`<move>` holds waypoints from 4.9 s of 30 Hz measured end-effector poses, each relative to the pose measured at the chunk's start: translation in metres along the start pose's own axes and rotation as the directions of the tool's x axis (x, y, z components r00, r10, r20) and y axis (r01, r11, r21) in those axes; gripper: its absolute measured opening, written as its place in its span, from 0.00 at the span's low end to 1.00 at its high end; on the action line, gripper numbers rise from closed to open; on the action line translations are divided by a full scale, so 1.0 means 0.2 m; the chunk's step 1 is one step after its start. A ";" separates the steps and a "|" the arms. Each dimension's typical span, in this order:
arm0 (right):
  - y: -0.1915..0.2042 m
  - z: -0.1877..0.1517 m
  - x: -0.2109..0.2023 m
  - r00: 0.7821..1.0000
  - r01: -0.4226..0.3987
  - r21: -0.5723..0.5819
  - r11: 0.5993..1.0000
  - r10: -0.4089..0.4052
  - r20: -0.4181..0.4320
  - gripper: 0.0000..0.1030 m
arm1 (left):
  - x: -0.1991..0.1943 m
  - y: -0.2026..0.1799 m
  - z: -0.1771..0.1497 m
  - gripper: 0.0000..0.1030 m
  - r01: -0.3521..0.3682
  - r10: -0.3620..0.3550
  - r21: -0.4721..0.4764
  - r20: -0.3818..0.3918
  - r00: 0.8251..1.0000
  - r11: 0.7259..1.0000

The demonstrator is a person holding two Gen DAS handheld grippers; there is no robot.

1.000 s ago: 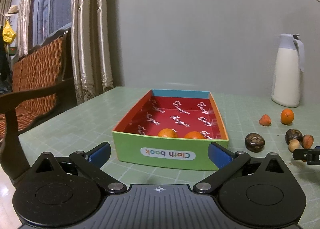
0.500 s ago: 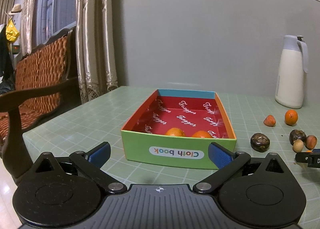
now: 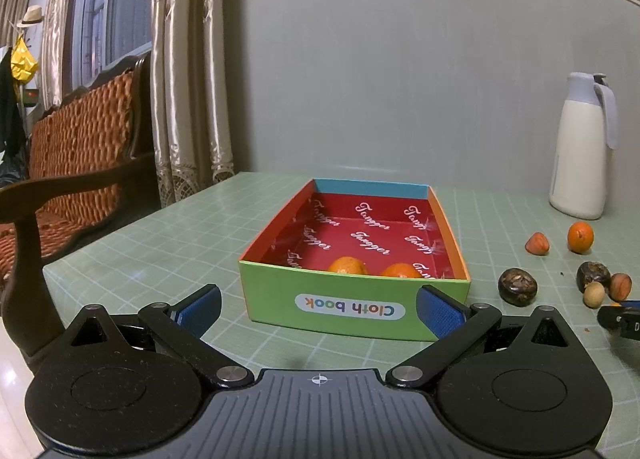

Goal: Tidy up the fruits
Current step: 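Move the right gripper to the kumquat and grasp it, then carry the kumquat with the right gripper into the red box and release, then move the left gripper to the dark brown nut and grasp it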

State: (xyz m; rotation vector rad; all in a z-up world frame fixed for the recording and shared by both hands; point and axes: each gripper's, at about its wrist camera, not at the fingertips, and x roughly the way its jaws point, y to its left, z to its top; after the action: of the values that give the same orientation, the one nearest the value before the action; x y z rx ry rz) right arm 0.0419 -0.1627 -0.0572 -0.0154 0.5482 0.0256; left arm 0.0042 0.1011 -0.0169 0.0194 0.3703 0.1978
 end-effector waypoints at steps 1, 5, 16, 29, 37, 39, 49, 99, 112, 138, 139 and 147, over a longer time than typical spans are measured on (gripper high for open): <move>0.00 0.00 0.00 1.000 -0.002 0.004 1.000 0.002 0.000 0.20 | 0.00 0.00 0.00 1.00 0.000 0.000 -0.001 0.000 1.000 1.000; 0.00 0.00 0.00 1.000 -0.002 0.004 1.000 0.002 0.002 0.19 | 0.01 0.00 0.00 1.00 -0.002 0.002 -0.001 -0.002 1.000 1.000; 0.00 0.01 -0.06 0.997 -0.059 0.030 0.998 0.058 0.044 0.19 | 0.01 0.02 -0.01 1.00 -0.013 0.013 -0.009 -0.002 1.000 1.000; 0.18 0.13 -0.11 0.975 -0.201 -0.021 0.979 0.202 0.097 0.19 | 0.00 0.21 -0.04 1.00 -0.087 0.086 -0.066 -0.018 0.996 0.994; 0.35 0.23 -0.10 0.945 -0.301 -0.041 0.953 0.303 0.120 0.19 | -0.01 0.36 -0.06 1.00 -0.137 0.135 -0.110 -0.028 0.990 0.984; 0.41 0.27 -0.09 0.935 -0.327 -0.056 0.943 0.332 0.128 0.19 | -0.01 0.40 -0.07 1.00 -0.148 0.145 -0.121 -0.030 0.989 0.982; 0.74 0.32 0.00 0.902 -0.414 -0.135 0.900 0.425 0.071 0.19 | -0.02 0.58 -0.10 1.00 -0.203 0.197 -0.188 -0.048 0.979 0.961; -0.11 0.16 -0.20 0.967 -0.042 0.067 0.997 0.023 0.254 0.86 | -0.08 -0.20 0.00 1.00 0.132 -0.139 0.095 0.073 0.988 0.987; -0.48 0.04 -0.30 0.959 0.101 0.212 0.972 -0.152 0.241 0.88 | 0.08 -0.65 0.05 0.99 0.257 -0.258 0.209 -0.023 0.966 0.944; -0.64 -0.03 -0.34 0.939 0.191 0.303 0.934 -0.264 0.222 0.96 | 0.45 -0.82 0.07 0.52 0.344 -0.312 0.099 -0.246 0.918 0.934; -0.64 -0.03 -0.34 0.939 0.190 0.301 0.934 -0.262 0.221 0.96 | 0.45 -0.83 0.07 0.46 0.347 -0.315 0.102 -0.243 0.918 0.932; -0.64 -0.03 -0.34 0.943 0.184 0.300 0.936 -0.254 0.216 0.96 | 0.44 -0.83 0.07 0.42 0.353 -0.321 0.106 -0.237 0.917 0.930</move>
State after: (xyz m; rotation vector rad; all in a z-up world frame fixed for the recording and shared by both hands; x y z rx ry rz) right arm -0.0165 -0.2916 -0.0257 0.1966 0.2879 -0.2670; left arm 0.1214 -0.0446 -0.0447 0.0792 0.5985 -0.1734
